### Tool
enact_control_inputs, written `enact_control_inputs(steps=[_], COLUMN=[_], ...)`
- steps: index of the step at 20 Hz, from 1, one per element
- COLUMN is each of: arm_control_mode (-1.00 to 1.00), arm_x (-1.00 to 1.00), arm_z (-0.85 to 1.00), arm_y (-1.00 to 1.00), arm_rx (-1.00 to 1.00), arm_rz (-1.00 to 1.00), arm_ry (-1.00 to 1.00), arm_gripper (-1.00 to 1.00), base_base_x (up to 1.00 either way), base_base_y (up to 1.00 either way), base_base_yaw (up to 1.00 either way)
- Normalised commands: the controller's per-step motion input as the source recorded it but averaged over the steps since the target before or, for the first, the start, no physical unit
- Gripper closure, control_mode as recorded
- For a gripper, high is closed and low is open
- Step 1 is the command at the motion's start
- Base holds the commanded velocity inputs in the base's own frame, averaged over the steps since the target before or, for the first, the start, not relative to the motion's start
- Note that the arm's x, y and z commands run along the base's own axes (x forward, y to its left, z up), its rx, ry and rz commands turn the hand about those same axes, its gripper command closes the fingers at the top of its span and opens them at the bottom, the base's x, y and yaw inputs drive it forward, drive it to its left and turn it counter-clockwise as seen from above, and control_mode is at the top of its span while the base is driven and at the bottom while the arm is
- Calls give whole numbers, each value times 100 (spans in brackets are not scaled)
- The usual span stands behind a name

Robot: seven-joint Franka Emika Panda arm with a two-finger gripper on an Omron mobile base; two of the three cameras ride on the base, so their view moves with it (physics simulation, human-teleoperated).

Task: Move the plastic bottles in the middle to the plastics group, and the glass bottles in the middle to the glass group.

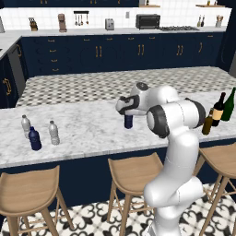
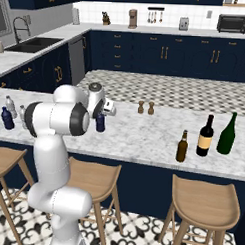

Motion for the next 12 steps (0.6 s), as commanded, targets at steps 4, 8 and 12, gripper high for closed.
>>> enact_control_inputs(steps=[4,8,12], arm_control_mode=[-100,-100,-100], arm_x=[-28,-30,-13], arm_z=[57,38,18], arm_y=[44,58,66], arm_rx=[0,0,0], arm_rz=[0,4,5], arm_ry=[0,0,0], arm_gripper=[100,100,100], base_base_x=[0,0,0], base_base_y=[0,0,0], base_base_yaw=[0,0,0])
